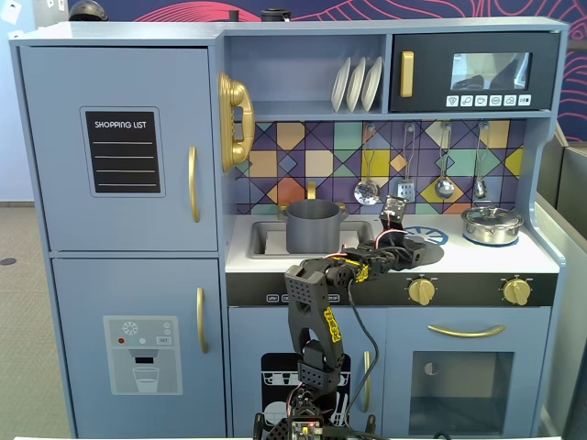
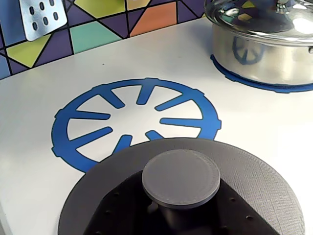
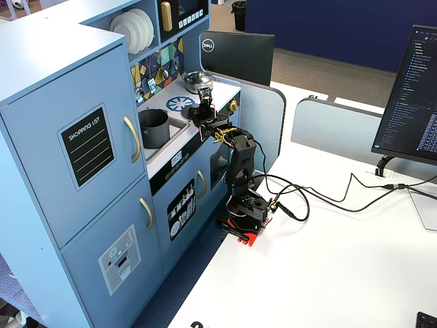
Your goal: Take off the lid from the gray recipient and place it on the counter
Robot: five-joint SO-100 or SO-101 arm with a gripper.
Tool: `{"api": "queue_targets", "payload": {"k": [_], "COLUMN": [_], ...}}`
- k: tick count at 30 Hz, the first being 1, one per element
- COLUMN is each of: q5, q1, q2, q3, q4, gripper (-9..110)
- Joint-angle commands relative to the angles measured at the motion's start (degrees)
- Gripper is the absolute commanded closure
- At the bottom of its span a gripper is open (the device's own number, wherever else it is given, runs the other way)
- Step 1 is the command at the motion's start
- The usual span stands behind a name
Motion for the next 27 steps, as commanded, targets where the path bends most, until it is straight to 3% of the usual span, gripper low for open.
{"api": "queue_targets", "payload": {"k": [1,4,14,27], "q5": [-0.6,-0.4,-0.4,1.6], "q1": [-0.8,-1.0,1.8,1.5], "q2": [0.0,-0.1,3.6,15.7], "q3": [-4.0,-3.8,-1.8,-1.9], "q4": [-2.2,-3.2,-4.1,-2.0], "gripper": [102,101,74,74]}}
